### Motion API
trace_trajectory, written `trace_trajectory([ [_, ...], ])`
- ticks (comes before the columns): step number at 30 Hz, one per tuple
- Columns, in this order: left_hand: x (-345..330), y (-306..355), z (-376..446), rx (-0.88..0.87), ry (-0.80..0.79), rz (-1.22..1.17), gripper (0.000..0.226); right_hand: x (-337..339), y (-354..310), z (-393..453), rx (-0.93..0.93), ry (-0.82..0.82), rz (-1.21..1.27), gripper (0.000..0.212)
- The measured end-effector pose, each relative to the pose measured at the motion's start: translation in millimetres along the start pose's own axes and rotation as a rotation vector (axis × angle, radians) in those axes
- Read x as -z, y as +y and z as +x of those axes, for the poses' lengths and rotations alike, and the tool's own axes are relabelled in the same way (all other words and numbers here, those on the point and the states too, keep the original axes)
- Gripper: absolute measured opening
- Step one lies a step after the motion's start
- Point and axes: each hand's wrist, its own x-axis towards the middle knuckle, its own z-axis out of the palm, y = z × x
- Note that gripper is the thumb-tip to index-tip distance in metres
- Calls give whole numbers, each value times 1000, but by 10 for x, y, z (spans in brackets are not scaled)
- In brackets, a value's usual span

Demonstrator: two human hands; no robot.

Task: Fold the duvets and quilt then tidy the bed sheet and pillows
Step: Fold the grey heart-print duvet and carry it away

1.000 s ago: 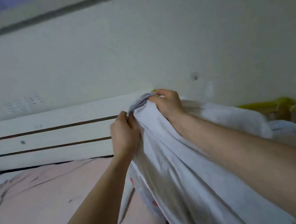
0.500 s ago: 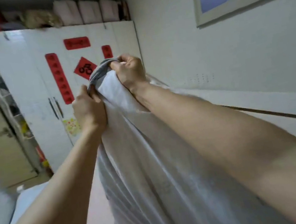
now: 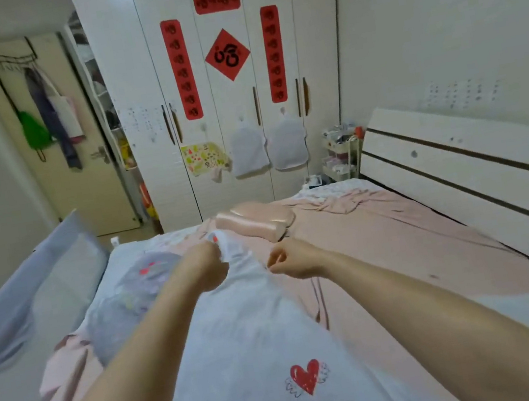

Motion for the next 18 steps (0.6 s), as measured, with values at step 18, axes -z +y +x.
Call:
trace_trajectory([
  [18, -3479, 3134, 580, -484, -593, 142, 53, -432, 4348, -1103, -817, -7, 102, 45],
])
